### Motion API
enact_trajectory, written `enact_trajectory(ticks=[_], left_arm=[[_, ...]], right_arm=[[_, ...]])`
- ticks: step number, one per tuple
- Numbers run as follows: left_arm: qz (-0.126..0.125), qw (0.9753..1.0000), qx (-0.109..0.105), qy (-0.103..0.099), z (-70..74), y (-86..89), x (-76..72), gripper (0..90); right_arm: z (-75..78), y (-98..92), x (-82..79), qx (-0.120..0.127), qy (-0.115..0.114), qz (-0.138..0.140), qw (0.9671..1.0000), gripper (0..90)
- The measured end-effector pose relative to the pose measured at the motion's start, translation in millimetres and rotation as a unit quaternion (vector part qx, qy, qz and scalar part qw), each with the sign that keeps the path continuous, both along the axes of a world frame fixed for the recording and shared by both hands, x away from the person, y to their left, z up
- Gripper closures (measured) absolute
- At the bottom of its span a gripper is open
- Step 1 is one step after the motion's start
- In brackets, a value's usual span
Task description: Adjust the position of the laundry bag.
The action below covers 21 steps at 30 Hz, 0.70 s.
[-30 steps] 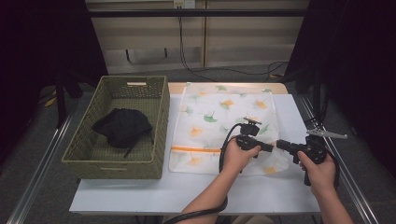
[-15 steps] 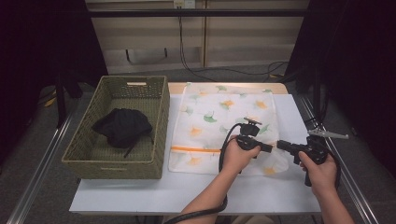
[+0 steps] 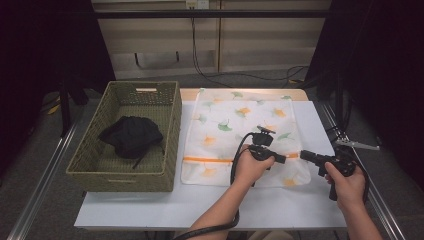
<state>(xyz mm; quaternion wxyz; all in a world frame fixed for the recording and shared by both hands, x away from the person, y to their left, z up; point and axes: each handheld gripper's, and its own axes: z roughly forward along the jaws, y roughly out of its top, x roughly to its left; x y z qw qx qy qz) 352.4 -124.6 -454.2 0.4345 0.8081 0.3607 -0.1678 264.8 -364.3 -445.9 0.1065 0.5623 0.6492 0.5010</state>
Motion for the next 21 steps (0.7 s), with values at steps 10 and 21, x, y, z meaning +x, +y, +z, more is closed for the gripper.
enact_trajectory(ticks=[10, 21], left_arm=[[0.006, 0.9999, 0.014, 0.004, 2.2, -1.1, -1.1, 90.0], [0.017, 0.9994, 0.029, 0.005, 3.1, -0.6, -0.9, 90.0]], right_arm=[[1.6, 2.2, 0.0, -0.009, -0.003, 0.002, 1.0, 86.8], [1.8, 1.9, -0.7, -0.007, -0.002, 0.0, 1.0, 86.8]])
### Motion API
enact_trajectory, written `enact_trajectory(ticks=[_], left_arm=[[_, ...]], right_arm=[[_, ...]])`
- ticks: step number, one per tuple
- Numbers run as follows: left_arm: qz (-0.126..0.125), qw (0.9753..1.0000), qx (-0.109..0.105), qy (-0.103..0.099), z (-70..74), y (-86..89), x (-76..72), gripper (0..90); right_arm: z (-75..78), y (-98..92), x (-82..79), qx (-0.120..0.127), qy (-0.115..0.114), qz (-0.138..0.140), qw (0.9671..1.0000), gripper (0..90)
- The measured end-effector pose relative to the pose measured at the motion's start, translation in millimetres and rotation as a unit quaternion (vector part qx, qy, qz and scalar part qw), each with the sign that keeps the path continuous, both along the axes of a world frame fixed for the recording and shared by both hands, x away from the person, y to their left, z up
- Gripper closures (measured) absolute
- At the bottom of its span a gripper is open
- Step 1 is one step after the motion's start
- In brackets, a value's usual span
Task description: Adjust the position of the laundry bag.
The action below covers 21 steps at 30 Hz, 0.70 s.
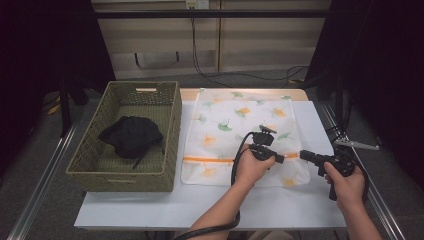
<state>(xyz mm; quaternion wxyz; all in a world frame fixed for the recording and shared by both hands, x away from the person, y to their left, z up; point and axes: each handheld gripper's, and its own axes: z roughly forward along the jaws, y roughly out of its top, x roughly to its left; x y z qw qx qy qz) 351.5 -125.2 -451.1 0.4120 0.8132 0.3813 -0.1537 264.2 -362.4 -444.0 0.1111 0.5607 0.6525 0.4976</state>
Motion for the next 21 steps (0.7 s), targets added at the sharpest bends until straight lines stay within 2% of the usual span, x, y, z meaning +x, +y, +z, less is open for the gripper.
enact_trajectory(ticks=[1, 3, 4, 5, 10, 11, 14, 16, 17, 18, 20, 21], left_arm=[[0.011, 0.9999, -0.005, 0.005, -0.1, -1.3, -1.0, 90.0], [0.002, 1.0, 0.005, -0.001, -0.5, 0.0, -0.4, 90.0], [0.01, 0.9999, 0.003, 0.004, -0.2, -0.6, -1.1, 90.0], [-0.001, 0.9999, 0.011, -0.001, -0.2, 0.8, 0.0, 90.0], [0.019, 0.9998, -0.002, 0.008, 0.9, -1.9, -1.7, 90.0], [0.009, 0.9999, 0.003, 0.004, 1.2, -0.7, -1.0, 90.0], [0.012, 0.9999, 0.004, 0.006, 2.2, -0.3, -1.6, 90.0], [0.005, 1.0, 0.008, 0.001, 2.5, 0.9, -0.8, 90.0], [0.012, 0.9999, 0.003, 0.007, 3.1, -0.3, -2.0, 90.0], [0.005, 0.9999, 0.01, 0.003, 3.5, 0.9, -1.4, 90.0], [0.013, 0.9999, 0.006, 0.007, 4.3, 0.0, -2.5, 90.0], [0.003, 0.9999, 0.015, 0.002, 4.8, 1.7, -1.2, 90.0]], right_arm=[[-0.1, -0.3, -0.1, 0.002, -0.001, 0.002, 1.0, 86.8], [-0.7, 0.2, 0.0, -0.002, 0.0, 0.001, 1.0, 86.8], [-0.9, 0.6, 0.1, -0.001, -0.001, 0.001, 1.0, 86.8], [-1.0, 0.5, 0.2, -0.003, -0.001, 0.001, 1.0, 86.8], [-0.6, 0.6, 0.4, -0.001, -0.001, 0.0, 1.0, 86.8], [-0.6, 0.5, 0.3, 0.0, -0.001, 0.001, 1.0, 86.8], [-1.0, 0.5, -0.1, 0.003, 0.003, -0.001, 1.0, 86.8], [-0.9, 0.4, -0.5, 0.004, 0.004, -0.002, 1.0, 86.8], [-0.8, 0.3, -0.3, 0.001, 0.001, -0.002, 1.0, 86.8], [-0.4, 0.5, -0.3, 0.001, -0.001, -0.002, 1.0, 86.7], [0.4, 0.9, -0.5, 0.0, -0.002, -0.001, 1.0, 86.8], [0.6, 1.1, -0.4, 0.001, -0.001, -0.001, 1.0, 86.7]])
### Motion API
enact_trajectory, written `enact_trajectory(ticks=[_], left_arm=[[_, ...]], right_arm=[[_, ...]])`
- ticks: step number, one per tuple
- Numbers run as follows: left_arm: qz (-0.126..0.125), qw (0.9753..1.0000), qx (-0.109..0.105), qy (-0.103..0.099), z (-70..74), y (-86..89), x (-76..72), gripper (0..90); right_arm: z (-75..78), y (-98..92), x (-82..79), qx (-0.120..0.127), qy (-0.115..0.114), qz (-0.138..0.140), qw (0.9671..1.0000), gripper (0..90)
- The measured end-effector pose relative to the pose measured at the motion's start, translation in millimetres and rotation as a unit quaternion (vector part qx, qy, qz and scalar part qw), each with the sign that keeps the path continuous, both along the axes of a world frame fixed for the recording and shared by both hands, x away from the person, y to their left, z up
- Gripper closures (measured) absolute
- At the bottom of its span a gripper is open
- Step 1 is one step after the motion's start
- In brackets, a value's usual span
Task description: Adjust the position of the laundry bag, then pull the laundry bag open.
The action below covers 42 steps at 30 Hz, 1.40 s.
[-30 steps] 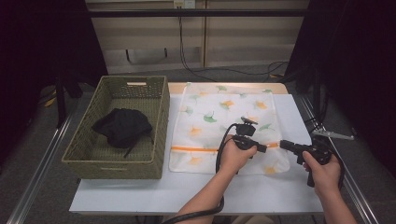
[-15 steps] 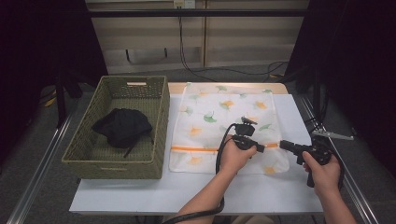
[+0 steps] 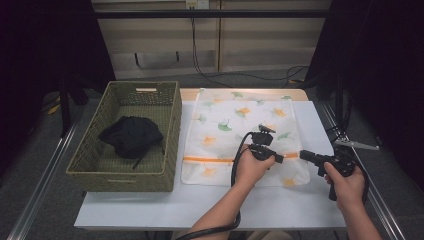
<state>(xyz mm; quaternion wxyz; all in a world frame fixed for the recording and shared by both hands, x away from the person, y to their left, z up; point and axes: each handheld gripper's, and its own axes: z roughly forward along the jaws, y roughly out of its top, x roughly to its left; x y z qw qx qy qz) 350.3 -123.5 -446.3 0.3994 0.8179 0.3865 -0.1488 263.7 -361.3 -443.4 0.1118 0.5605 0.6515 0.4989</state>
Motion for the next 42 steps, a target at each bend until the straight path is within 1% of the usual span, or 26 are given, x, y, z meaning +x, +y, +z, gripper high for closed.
enact_trajectory(ticks=[1, 2, 3, 4, 5, 12, 14, 16, 17, 19, 20, 22, 24, 26, 27, 29, 31, 32, 33, 34, 35, 37, 39, 40, 41, 42], left_arm=[[-0.003, 1.0, 0.002, -0.003, 0.3, 0.4, 0.7, 90.0], [0.02, 0.9997, -0.013, 0.01, 1.2, -2.6, -1.4, 90.0], [-0.007, 1.0, 0.003, 0.0, 1.6, 1.0, 1.2, 90.0], [0.011, 0.9999, -0.009, 0.007, 1.8, -1.3, -0.4, 90.0], [0.0, 1.0, -0.001, 0.0, 2.1, -0.1, 0.7, 90.0], [0.006, 0.9999, -0.001, 0.009, 2.9, -0.6, -0.7, 90.0], [0.026, 0.9996, -0.006, 0.011, 2.7, -3.9, -2.2, 90.0], [0.024, 0.9996, -0.004, 0.015, 2.3, -4.5, -2.0, 90.0], [0.005, 0.9999, 0.009, 0.006, 1.7, -3.1, -0.3, 90.0], [0.015, 0.9998, 0.013, 0.006, 0.0, -5.7, -1.4, 90.0], [0.024, 0.9996, 0.002, 0.014, -0.7, -6.8, -1.7, 90.0], [0.023, 0.9996, 0.001, 0.017, -1.4, -7.3, -1.5, 90.0], [0.0, 0.9997, 0.022, 0.007, -1.4, -4.6, 0.4, 90.0], [0.011, 0.9996, 0.026, 0.006, -2.5, -4.6, 0.1, 90.0], [0.015, 0.9997, 0.012, 0.017, -3.4, -3.5, 0.8, 90.0], [0.004, 0.9996, 0.026, 0.01, -4.1, 0.4, 2.0, 90.0], [0.027, 0.9994, 0.012, 0.019, -4.4, -0.8, 0.2, 90.0], [0.021, 0.9995, 0.017, 0.017, -3.9, 1.3, 1.0, 90.0], [0.032, 0.9992, 0.01, 0.023, -3.5, 0.9, 0.1, 90.0], [0.01, 0.9996, 0.024, 0.014, -3.0, 4.4, 2.2, 90.0], [0.007, 0.9997, 0.021, 0.014, -3.0, 5.1, 2.6, 90.0], [0.027, 0.9994, 0.012, 0.017, -2.2, 3.4, 1.1, 90.0], [0.027, 0.9993, 0.016, 0.017, -1.3, 3.8, 1.3, 90.0], [0.013, 0.9995, 0.025, 0.013, -1.1, 6.2, 3.0, 90.0], [0.019, 0.9993, 0.03, 0.008, -1.2, 6.2, 2.9, 90.0], [0.018, 0.9994, 0.021, 0.019, -1.0, 6.9, 3.2, 90.0]], right_arm=[[0.2, 0.1, 0.2, 0.001, 0.0, 0.0, 1.0, 86.7], [0.2, 0.2, 0.3, 0.001, 0.0, 0.0, 1.0, 86.8], [-0.1, -0.4, 0.7, 0.001, -0.001, 0.001, 1.0, 86.8], [0.0, -0.4, 0.6, 0.004, 0.002, 0.003, 1.0, 86.8], [-0.3, -0.7, 1.0, 0.005, 0.001, 0.0, 1.0, 86.8], [0.1, -1.2, 0.6, 0.007, 0.0, 0.001, 1.0, 86.8], [0.2, -1.3, 0.4, 0.01, 0.001, 0.001, 1.0, 86.8], [0.1, -1.0, -0.1, 0.01, 0.002, 0.002, 0.9999, 86.8], [0.0, -1.0, -0.2, 0.01, 0.003, 0.001, 1.0, 86.8], [0.0, -1.5, -0.6, 0.007, 0.002, 0.001, 1.0, 86.8], [0.0, -2.3, -0.8, 0.006, 0.003, 0.002, 1.0, 86.8], [0.0, -2.5, -1.6, 0.009, 0.006, 0.0, 0.9999, 86.8], [-0.5, -2.9, -1.7, 0.007, 0.006, 0.0, 1.0, 86.8], [-0.5, -3.3, -1.9, 0.007, 0.006, -0.003, 1.0, 86.8], [-0.5, -3.7, -1.8, 0.008, 0.005, -0.003, 1.0, 86.8], [-0.3, -4.4, -2.3, 0.009, 0.007, -0.003, 0.9999, 86.8], [-0.6, -4.2, -2.1, 0.011, 0.007, -0.002, 0.9999, 86.7], [-0.7, -4.3, -2.0, 0.012, 0.008, -0.001, 0.9999, 86.8], [-0.8, -4.4, -1.8, 0.011, 0.007, -0.002, 0.9999, 86.8], [-1.0, -4.6, -1.4, 0.012, 0.006, -0.002, 0.9999, 86.7], [-1.1, -4.5, -1.2, 0.011, 0.006, -0.002, 0.9999, 86.8], [-1.5, -4.3, -0.6, 0.008, 0.005, -0.003, 1.0, 86.8], [-1.7, -4.0, -0.3, 0.006, 0.004, -0.002, 1.0, 86.8], [-1.5, -4.1, -0.2, 0.005, 0.004, -0.003, 1.0, 86.7], [-1.3, -4.4, -0.2, 0.004, 0.004, -0.003, 1.0, 86.8], [-1.0, -4.4, -0.6, 0.008, 0.006, -0.007, 0.9999, 86.7]])
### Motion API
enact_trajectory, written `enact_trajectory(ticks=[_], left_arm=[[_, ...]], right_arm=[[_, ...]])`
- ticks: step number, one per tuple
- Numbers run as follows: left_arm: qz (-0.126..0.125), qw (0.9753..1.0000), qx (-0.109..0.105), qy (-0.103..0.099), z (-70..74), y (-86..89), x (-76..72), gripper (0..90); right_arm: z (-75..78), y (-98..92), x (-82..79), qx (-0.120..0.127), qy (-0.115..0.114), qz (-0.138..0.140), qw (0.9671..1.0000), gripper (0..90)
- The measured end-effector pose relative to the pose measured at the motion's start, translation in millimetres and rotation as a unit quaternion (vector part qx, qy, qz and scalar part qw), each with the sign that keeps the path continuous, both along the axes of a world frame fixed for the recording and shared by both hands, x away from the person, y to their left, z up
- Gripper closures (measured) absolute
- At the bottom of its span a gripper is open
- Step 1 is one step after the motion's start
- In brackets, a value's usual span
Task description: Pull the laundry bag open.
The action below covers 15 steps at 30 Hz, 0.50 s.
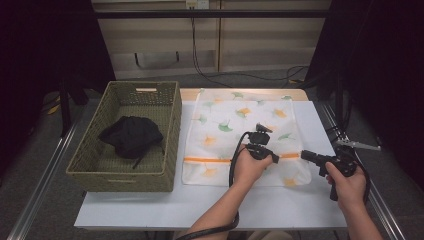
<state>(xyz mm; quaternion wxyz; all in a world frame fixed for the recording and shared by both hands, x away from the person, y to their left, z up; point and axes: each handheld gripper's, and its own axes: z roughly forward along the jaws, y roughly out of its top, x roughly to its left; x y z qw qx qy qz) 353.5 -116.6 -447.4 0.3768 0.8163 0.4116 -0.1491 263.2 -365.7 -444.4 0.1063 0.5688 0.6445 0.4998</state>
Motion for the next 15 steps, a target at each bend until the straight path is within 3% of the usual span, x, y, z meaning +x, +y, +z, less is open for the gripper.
enact_trajectory(ticks=[10, 11, 13, 14, 15], left_arm=[[0.003, 0.9999, 0.013, -0.005, -0.5, 3.6, 1.5, 90.0], [0.019, 0.9998, 0.005, -0.001, -0.5, 2.4, 0.4, 90.0], [0.003, 1.0, 0.007, 0.003, -0.5, 6.1, 2.3, 90.0], [0.022, 0.9997, -0.004, 0.01, -0.4, 3.8, 0.6, 90.0], [0.02, 0.9998, -0.003, 0.008, -0.4, 4.2, 0.8, 90.0]], right_arm=[[-0.9, -2.2, -0.9, 0.0, -0.002, -0.003, 1.0, 86.7], [-1.0, -3.1, -1.1, 0.002, -0.001, -0.003, 1.0, 86.7], [-1.5, -4.2, -1.4, 0.002, -0.001, -0.004, 1.0, 86.7], [-1.6, -4.1, -1.4, 0.003, 0.0, -0.003, 1.0, 86.7], [-1.5, -3.8, -1.3, 0.002, 0.0, -0.003, 1.0, 86.7]])
